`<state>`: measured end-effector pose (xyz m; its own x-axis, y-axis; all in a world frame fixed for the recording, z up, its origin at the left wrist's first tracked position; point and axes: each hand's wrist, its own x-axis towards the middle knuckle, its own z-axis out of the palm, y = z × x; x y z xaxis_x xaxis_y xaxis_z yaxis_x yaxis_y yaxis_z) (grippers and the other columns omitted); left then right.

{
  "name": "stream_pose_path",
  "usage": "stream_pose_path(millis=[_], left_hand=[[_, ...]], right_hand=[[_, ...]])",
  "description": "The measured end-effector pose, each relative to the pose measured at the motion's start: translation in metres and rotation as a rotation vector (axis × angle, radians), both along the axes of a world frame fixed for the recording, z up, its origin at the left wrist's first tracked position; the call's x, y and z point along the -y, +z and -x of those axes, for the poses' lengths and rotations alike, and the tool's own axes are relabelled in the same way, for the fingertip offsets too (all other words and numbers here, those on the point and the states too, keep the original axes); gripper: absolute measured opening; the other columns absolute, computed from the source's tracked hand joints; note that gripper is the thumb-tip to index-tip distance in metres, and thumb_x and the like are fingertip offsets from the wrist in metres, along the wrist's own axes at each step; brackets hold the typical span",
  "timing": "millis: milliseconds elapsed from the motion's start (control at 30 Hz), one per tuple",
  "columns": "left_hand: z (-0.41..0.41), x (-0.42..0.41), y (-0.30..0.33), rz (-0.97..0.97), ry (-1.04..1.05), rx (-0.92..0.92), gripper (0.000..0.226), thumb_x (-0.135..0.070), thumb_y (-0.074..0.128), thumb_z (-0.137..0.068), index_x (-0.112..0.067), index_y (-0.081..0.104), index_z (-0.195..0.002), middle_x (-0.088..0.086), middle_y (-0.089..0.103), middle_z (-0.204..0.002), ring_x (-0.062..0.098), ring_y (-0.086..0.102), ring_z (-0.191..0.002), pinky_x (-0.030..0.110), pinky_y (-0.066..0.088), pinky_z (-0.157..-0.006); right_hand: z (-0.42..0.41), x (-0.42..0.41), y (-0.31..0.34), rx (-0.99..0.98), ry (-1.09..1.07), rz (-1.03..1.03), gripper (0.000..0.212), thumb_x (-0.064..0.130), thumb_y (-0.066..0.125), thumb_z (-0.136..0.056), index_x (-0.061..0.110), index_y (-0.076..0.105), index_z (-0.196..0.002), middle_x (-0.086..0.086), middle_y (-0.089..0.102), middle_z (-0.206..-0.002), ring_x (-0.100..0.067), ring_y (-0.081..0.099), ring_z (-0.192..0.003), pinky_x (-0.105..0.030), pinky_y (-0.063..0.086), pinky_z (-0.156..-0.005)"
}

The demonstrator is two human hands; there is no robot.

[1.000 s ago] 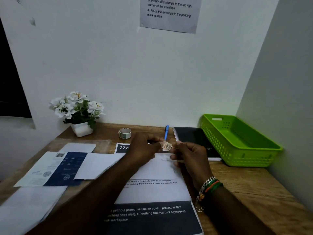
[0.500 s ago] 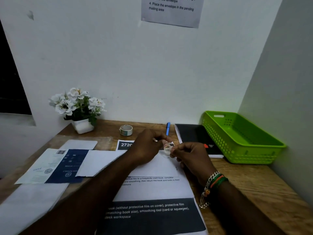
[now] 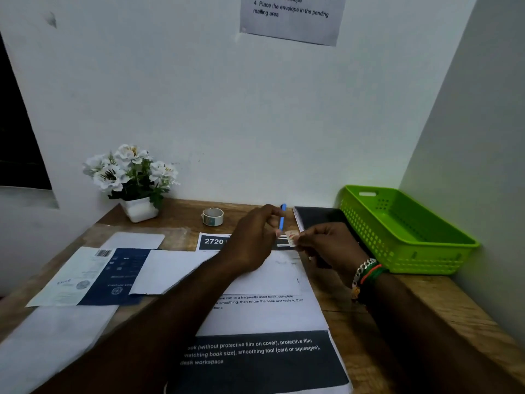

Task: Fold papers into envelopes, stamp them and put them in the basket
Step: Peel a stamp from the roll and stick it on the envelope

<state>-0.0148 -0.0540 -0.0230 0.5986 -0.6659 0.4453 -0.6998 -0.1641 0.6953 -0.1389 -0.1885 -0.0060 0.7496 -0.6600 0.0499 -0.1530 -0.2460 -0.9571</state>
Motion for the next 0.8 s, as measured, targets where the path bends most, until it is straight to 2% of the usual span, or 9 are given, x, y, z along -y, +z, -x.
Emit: stream_pose_path(millis=[100,200,300,433,500,600,700,800], left_hand=[[-0.001,-0.002,-0.006,-0.04,0.086,0.037,0.021,-0.003,0.068,-0.089,-0.022,0.074,-0.097,-0.008,0.067,-0.087,0.01,0.063,-0.085,0.024,0.048,-0.079],[0.001,-0.004,-0.012,-0.101,0.076,0.018,0.023,-0.001,0.069,-0.085,-0.021,0.077,-0.079,-0.008,0.071,-0.079,0.006,0.065,-0.077,0.026,0.052,-0.076],[0.0,-0.002,-0.016,-0.131,0.081,-0.001,0.02,-0.004,0.073,-0.084,-0.023,0.079,-0.078,-0.014,0.066,-0.072,0.0,0.061,-0.071,0.022,0.047,-0.071],[-0.003,-0.001,-0.022,-0.094,0.11,-0.057,0.015,-0.007,0.072,-0.088,-0.019,0.079,-0.081,-0.013,0.068,-0.069,0.006,0.066,-0.071,0.026,0.054,-0.076],[-0.002,-0.002,-0.023,-0.082,0.124,-0.065,0.013,-0.008,0.073,-0.088,-0.019,0.079,-0.082,-0.011,0.069,-0.07,0.006,0.066,-0.071,0.026,0.054,-0.076],[-0.001,0.0,-0.024,-0.095,0.15,-0.056,0.009,-0.012,0.077,-0.086,-0.02,0.078,-0.083,-0.008,0.071,-0.072,0.003,0.063,-0.069,0.026,0.053,-0.073],[-0.002,0.001,-0.027,-0.092,0.163,-0.086,0.009,-0.013,0.078,-0.085,-0.021,0.077,-0.08,-0.007,0.071,-0.072,0.006,0.065,-0.07,0.029,0.055,-0.074],[-0.002,0.001,-0.028,-0.092,0.169,-0.103,0.012,-0.012,0.077,-0.085,-0.022,0.075,-0.078,-0.007,0.071,-0.072,0.006,0.066,-0.071,0.029,0.055,-0.073]], right_hand=[[-0.006,-0.002,-0.009,0.002,-0.075,-0.119,0.018,0.003,0.078,-0.081,-0.013,0.073,-0.077,-0.021,0.062,-0.063,-0.019,0.046,-0.043,-0.024,0.037,-0.046],[-0.01,-0.011,-0.019,-0.01,-0.102,-0.227,0.011,-0.005,0.078,-0.079,-0.015,0.073,-0.078,-0.022,0.065,-0.064,-0.018,0.053,-0.046,-0.021,0.044,-0.043],[-0.013,-0.014,-0.02,0.011,-0.109,-0.267,0.003,-0.01,0.077,-0.076,-0.011,0.075,-0.076,-0.021,0.066,-0.061,-0.016,0.056,-0.043,-0.021,0.049,-0.044],[-0.014,-0.022,-0.026,0.024,-0.105,-0.271,0.002,-0.015,0.073,-0.073,-0.015,0.072,-0.073,-0.02,0.063,-0.056,-0.018,0.054,-0.039,-0.022,0.048,-0.046],[-0.015,-0.023,-0.029,0.023,-0.112,-0.239,0.007,-0.012,0.071,-0.07,-0.015,0.068,-0.064,-0.022,0.059,-0.055,-0.022,0.05,-0.043,-0.027,0.046,-0.051],[-0.016,-0.02,-0.031,0.004,-0.107,-0.216,0.017,-0.006,0.066,-0.067,-0.005,0.061,-0.051,-0.022,0.054,-0.053,-0.025,0.045,-0.049,-0.033,0.039,-0.055],[-0.017,-0.018,-0.028,-0.029,-0.102,-0.239,0.016,-0.004,0.068,-0.069,-0.016,0.065,-0.059,-0.025,0.058,-0.056,-0.027,0.05,-0.052,-0.033,0.042,-0.055],[-0.019,-0.014,-0.026,-0.063,-0.1,-0.256,0.021,-0.004,0.072,-0.072,-0.024,0.066,-0.073,-0.027,0.063,-0.062,-0.025,0.052,-0.044,-0.025,0.044,-0.047]])
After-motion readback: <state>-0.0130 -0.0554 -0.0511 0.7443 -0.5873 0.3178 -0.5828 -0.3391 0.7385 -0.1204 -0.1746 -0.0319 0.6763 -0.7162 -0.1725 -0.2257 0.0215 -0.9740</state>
